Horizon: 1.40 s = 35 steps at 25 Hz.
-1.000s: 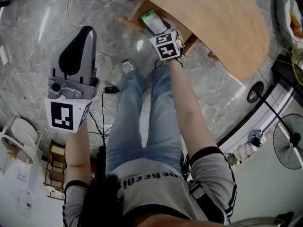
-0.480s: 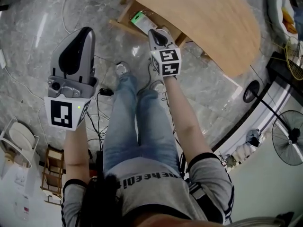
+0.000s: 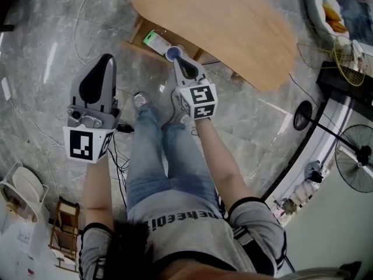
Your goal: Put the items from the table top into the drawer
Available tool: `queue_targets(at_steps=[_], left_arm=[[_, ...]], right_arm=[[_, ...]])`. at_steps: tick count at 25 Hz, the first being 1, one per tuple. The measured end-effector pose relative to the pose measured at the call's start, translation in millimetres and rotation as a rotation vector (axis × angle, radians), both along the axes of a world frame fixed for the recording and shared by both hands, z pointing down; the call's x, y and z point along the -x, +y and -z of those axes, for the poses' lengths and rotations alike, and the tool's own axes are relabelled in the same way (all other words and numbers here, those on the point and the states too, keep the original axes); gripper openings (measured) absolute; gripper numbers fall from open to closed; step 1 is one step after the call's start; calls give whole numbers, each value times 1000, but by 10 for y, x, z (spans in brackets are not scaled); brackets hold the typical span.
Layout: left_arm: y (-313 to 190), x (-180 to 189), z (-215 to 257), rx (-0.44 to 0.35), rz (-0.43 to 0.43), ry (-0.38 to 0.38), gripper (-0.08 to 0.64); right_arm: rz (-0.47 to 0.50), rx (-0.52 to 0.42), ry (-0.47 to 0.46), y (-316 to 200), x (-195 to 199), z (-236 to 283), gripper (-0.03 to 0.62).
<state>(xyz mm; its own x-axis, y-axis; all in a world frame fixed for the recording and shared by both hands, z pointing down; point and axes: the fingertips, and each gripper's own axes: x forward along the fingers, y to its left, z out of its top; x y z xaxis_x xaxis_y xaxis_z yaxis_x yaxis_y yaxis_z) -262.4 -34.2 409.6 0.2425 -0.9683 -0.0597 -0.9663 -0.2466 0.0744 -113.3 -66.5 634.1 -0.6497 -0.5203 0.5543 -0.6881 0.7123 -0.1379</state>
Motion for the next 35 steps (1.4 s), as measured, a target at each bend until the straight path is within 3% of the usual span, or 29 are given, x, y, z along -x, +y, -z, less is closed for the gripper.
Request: queue_targets(at_steps=[11,21,35], left_arm=[[346,-457,788,-33,10,-19,15],[589,-814,1391,-60,5,-22,15],[765,-1146,1933,-88,30,-60,15]], right_arm=[[-24,-89,-101,259,-567,1190,3],[4,-255,-123,438,-939,2282,3],[1,-409,-196,620,-1306,3315,-5]])
